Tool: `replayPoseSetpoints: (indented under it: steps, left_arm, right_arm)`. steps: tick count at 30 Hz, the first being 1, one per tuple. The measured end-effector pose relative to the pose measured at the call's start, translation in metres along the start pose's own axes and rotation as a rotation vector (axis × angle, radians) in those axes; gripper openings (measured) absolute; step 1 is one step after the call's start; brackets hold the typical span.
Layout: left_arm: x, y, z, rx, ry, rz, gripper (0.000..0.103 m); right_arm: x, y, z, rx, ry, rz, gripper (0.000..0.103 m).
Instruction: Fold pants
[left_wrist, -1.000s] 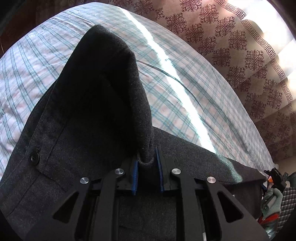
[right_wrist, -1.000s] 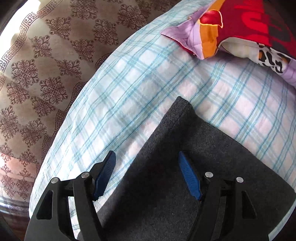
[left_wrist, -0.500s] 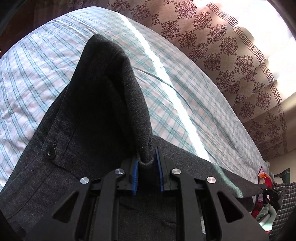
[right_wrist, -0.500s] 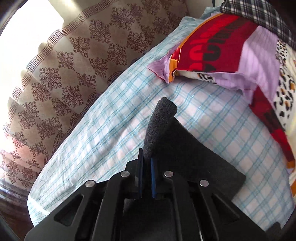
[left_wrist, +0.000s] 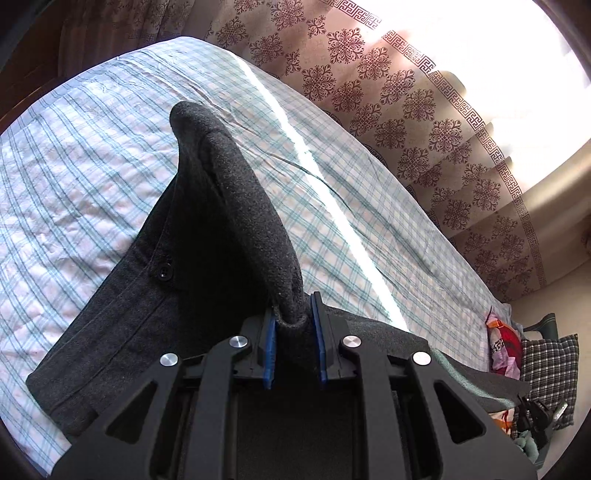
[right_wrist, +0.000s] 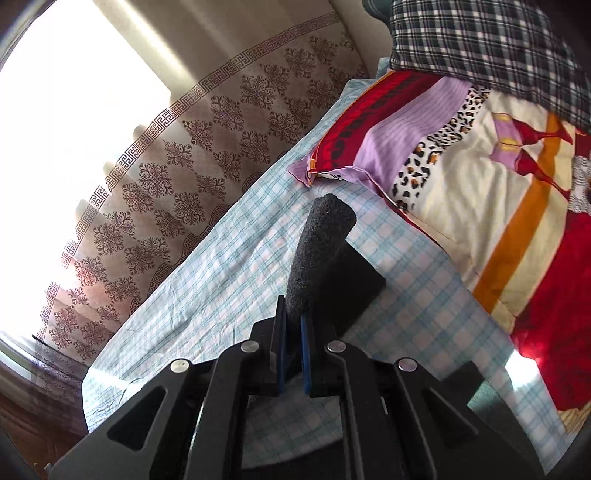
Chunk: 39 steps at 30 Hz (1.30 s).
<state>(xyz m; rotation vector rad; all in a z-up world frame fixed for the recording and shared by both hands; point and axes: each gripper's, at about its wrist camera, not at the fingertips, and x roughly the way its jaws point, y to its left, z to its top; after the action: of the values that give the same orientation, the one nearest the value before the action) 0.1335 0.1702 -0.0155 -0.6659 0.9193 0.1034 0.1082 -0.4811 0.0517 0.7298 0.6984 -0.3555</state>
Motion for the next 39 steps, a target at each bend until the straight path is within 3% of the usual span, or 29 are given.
replayPoseSetpoints:
  steps: [7, 18, 26, 30, 34, 39]
  left_arm:
    - [-0.038, 0.026, -0.034, 0.03, 0.017, -0.011, 0.017]
    - [-0.047, 0.082, -0.1, 0.028, 0.1, 0.018, 0.017]
    - [-0.046, 0.119, -0.135, 0.009, 0.146, 0.036, 0.017]
    - [-0.034, 0.13, -0.144, 0.019, 0.159, 0.029, 0.017]
    - [-0.028, 0.13, -0.144, 0.066, 0.141, 0.03, 0.019]
    - [-0.024, 0.136, -0.144, 0.061, 0.158, 0.042, 0.031]
  right_arm:
    - [-0.062, -0.056, -0.059, 0.064, 0.021, 0.0, 0.005]
    - [-0.089, -0.16, -0.162, 0.246, 0.098, -0.039, 0.005]
    - [-0.116, -0.169, -0.18, 0.192, 0.076, -0.076, 0.005]
    - [-0.104, -0.18, -0.197, 0.171, 0.116, -0.142, 0.005]
    - [-0.095, -0.19, -0.207, 0.195, 0.146, -0.151, 0.005]
    - [-0.098, -0.193, -0.208, 0.204, 0.153, -0.145, 0.006]
